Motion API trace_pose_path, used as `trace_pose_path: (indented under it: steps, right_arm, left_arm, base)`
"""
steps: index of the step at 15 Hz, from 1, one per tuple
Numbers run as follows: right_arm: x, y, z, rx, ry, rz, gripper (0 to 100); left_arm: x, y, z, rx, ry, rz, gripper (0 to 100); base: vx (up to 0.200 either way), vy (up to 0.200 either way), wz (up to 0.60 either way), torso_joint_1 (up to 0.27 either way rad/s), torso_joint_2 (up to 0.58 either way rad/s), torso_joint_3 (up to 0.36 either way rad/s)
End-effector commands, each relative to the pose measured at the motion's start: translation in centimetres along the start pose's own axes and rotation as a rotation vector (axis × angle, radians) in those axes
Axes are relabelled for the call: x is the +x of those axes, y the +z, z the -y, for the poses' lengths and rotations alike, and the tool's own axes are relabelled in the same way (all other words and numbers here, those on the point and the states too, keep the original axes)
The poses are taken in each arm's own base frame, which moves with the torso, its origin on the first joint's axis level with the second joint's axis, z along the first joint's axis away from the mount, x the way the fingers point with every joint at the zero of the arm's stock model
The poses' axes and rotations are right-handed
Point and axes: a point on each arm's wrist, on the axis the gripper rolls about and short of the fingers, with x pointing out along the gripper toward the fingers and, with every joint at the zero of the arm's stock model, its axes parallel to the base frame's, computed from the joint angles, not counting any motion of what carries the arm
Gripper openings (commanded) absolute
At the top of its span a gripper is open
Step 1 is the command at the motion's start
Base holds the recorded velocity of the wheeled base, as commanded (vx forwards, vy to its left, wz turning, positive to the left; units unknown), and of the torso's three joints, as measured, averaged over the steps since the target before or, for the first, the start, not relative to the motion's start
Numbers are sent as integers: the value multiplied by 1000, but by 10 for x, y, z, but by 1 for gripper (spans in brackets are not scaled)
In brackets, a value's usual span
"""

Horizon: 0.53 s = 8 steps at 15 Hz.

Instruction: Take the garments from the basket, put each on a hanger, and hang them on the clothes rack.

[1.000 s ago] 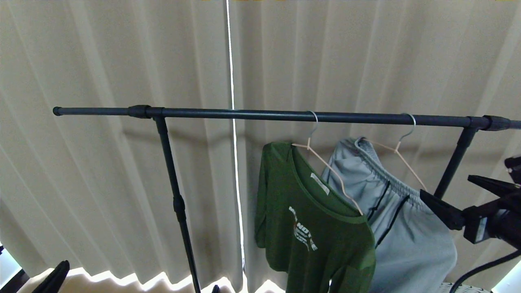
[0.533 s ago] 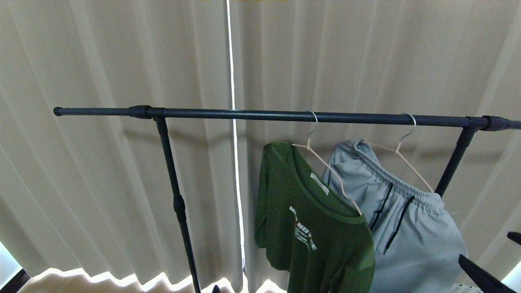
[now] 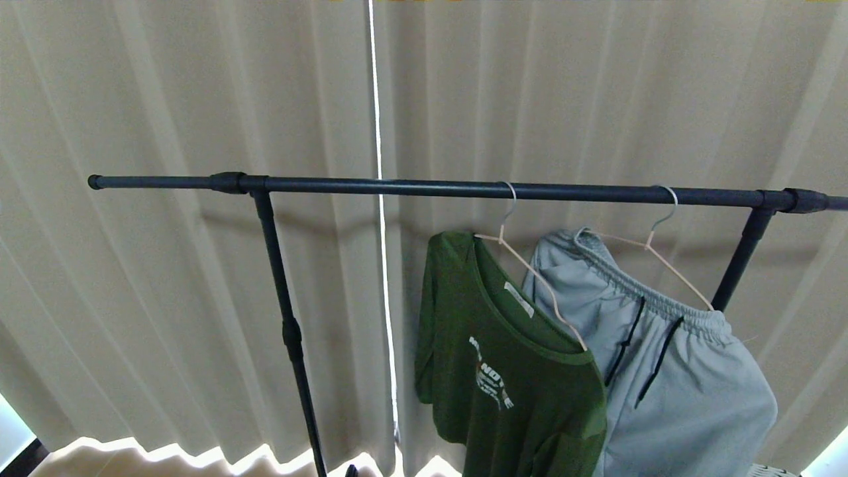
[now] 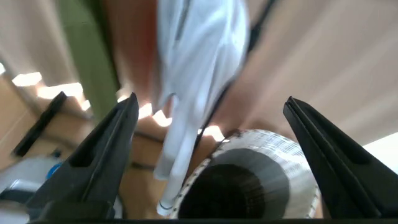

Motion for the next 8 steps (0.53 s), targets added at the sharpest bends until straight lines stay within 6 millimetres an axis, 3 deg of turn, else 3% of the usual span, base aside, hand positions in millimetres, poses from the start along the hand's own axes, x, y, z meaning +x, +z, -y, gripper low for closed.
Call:
trace_pose_path:
  steps: [1,3,6,8]
  right_arm:
    - [-8,-12,-2,19,-44,73,100]
    - [-16,-28,-4,28,-73,173,100]
    - [-19,-32,-6,42,-89,219,100]
    - [-13,-35,-7,86,-57,240,100]
  left_arm:
    - [0,0,1,2,-30,3,100]
    - [0,0,1,5,-35,5,100]
    - [-1,-1,-1,19,-202,25,100]
    - [-1,-1,-1,10,-188,28,100]
  base:
    - [0,0,0,0,0,0]
    - [0,0,0,0,0,0]
    - [0,0,0,0,0,0]
    - [0,0,0,0,0,0]
